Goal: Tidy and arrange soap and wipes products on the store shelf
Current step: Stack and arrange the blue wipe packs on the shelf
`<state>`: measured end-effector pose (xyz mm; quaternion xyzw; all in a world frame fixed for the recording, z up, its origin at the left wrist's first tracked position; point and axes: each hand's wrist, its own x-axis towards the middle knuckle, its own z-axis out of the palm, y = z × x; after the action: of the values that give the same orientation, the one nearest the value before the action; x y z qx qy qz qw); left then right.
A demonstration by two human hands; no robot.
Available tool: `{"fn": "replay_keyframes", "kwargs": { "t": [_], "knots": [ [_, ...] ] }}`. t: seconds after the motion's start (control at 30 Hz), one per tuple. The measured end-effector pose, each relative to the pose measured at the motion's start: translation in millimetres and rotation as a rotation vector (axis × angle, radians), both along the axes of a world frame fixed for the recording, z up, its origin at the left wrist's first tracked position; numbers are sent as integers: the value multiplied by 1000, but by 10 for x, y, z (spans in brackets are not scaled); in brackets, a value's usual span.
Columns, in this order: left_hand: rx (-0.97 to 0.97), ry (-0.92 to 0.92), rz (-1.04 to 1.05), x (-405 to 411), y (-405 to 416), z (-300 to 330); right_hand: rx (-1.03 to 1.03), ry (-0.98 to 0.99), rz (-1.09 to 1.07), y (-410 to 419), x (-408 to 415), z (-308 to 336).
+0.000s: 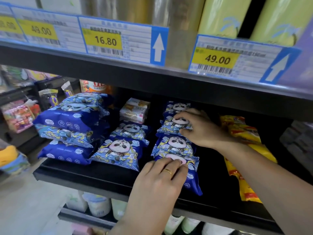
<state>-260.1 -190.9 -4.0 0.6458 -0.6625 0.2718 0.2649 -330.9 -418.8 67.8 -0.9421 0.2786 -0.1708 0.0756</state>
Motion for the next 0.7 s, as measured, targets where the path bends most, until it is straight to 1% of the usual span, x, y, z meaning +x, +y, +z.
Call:
{"fn": "replay_keyframes", "kwargs": {
  "t": [0.2,0.27,0.33,0.4,0.47,0.57,0.63,0.7],
  "knots": [
    [92,82,-52,17,11,40,-26,21,-40,141,3,27],
    [116,118,-65,48,101,70,-80,-30,-33,247,36,68],
    [108,154,-60,152,235,89,-122,-113,22,391,118,114],
    [77,164,-24,355,390,116,-78,-141,101,547,273,162],
    [110,138,58,642,518,121,-20,-82,160,677,488,199],
    [270,99,153,1043,632,105,47,85,216,809,863,189],
    [355,60,138,1200,631,68,92,195,197,852,1091,139],
    [370,31,111,1308,606,48,140,277,163,865,1271,94]
  ]
}}
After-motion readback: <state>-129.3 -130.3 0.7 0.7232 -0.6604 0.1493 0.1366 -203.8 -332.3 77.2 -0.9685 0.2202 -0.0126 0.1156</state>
